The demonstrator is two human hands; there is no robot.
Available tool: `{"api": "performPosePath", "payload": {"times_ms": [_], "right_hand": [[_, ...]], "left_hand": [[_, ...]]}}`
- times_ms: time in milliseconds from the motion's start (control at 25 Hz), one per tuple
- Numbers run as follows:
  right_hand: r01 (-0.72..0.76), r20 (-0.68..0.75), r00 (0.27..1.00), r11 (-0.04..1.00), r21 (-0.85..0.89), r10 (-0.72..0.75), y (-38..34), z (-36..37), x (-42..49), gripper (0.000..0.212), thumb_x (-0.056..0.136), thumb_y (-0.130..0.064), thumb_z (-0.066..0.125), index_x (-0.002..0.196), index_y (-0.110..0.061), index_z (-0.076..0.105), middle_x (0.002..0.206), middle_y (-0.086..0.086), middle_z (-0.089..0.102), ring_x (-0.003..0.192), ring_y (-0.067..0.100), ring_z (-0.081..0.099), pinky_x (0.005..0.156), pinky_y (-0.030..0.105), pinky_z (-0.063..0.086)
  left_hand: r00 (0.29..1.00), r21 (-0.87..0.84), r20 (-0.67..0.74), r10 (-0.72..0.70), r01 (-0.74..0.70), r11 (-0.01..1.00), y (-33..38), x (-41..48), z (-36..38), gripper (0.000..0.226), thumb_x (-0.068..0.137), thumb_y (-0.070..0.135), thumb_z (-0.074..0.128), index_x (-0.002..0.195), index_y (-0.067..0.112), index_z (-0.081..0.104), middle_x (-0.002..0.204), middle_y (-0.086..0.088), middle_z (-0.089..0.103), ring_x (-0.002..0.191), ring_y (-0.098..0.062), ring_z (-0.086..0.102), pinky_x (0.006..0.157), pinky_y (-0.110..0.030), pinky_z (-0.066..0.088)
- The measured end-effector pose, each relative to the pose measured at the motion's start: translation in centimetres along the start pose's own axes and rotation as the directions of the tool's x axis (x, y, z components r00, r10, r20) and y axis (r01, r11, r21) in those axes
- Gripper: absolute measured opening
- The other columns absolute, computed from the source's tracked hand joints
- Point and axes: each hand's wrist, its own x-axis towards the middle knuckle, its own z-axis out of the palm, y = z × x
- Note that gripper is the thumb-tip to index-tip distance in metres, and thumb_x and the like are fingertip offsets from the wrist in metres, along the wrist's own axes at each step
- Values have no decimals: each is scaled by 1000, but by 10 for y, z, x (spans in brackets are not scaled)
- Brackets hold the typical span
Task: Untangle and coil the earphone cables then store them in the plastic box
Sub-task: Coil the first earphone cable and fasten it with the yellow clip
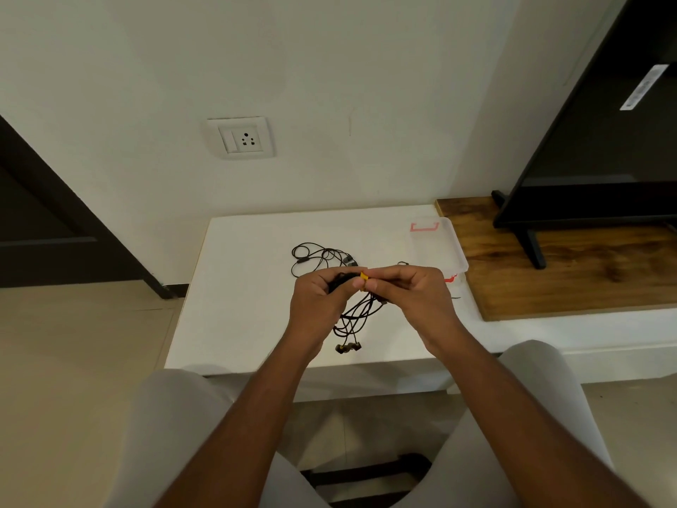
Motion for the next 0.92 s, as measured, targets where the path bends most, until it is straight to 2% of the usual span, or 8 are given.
{"api": "performPosePath", "payload": {"times_ms": [120, 240, 360, 600, 680, 760, 840, 920], "right_hand": [[-30, 9, 1000, 1000, -5, 30, -1, -1, 0, 16, 82, -5, 74, 94, -15, 78, 84, -1, 77, 84, 14, 72, 78, 26, 55], [-62, 15, 998, 998, 12, 62, -3, -1, -1, 15, 84, -8, 73, 94, -17, 78, 84, 2, 77, 87, 23, 73, 79, 29, 57], [-82, 34, 996, 996, 18, 81, -6, -4, -1, 12, 85, -12, 72, 95, -14, 78, 85, 8, 77, 87, 28, 73, 81, 32, 59], [-175, 94, 981, 983, 61, 169, -10, -9, 1, 13, 88, -12, 69, 96, -5, 76, 89, 16, 76, 85, 27, 73, 77, 31, 59], [-202, 135, 973, 975, 91, 189, -12, -11, 2, 13, 89, -11, 67, 96, -5, 76, 90, 16, 75, 85, 26, 73, 78, 31, 59], [-203, 140, 972, 973, 110, 187, -11, -11, 1, 12, 90, -13, 66, 95, -7, 75, 90, 15, 76, 85, 24, 73, 80, 32, 59], [-135, 62, 990, 986, 95, 130, -9, -7, -1, 11, 89, -13, 68, 96, -8, 75, 89, 13, 76, 85, 25, 74, 81, 34, 59], [-17, 4, 1000, 1000, 10, 17, -7, -4, -1, 12, 87, -14, 71, 97, -9, 75, 87, 10, 77, 84, 25, 74, 81, 36, 60]], "left_hand": [[996, 34, 66, 52, -55, 998, 3, -1, -4, 22, 87, -4, 65, 107, -2, 71, 69, 11, 70, 53, 7, 58, 56, -4, 40], [992, 81, 79, 94, -100, 992, 1, 1, -9, 22, 85, -1, 68, 105, 8, 74, 91, -1, 76, 79, -4, 69, 73, -14, 49], [990, 90, 64, 122, -128, 988, -1, 2, -8, 25, 85, -2, 69, 106, 11, 73, 101, -5, 75, 95, -13, 71, 87, -24, 54], [993, 46, 68, 94, -97, 994, -4, 3, -5, 45, 82, -3, 71, 125, 10, 64, 100, -12, 73, 93, -16, 69, 93, -28, 53], [993, 21, 80, 86, -88, 996, -3, 3, -6, 45, 82, -3, 71, 124, 11, 65, 100, -12, 73, 92, -16, 69, 91, -27, 54], [994, 11, 83, 75, -76, 997, 0, 1, -4, 36, 84, -2, 69, 118, 8, 69, 94, -10, 74, 75, -4, 68, 77, -17, 53], [996, 18, 67, 64, -66, 998, 4, -1, -1, 24, 87, -1, 66, 110, 4, 72, 86, -11, 72, 53, 4, 57, 60, -7, 43], [999, 1, 43, 27, -27, 1000, 3, -1, 1, 18, 89, 4, 65, 103, 6, 75, 72, -9, 68, 42, 0, 44, 49, -9, 35]]}}
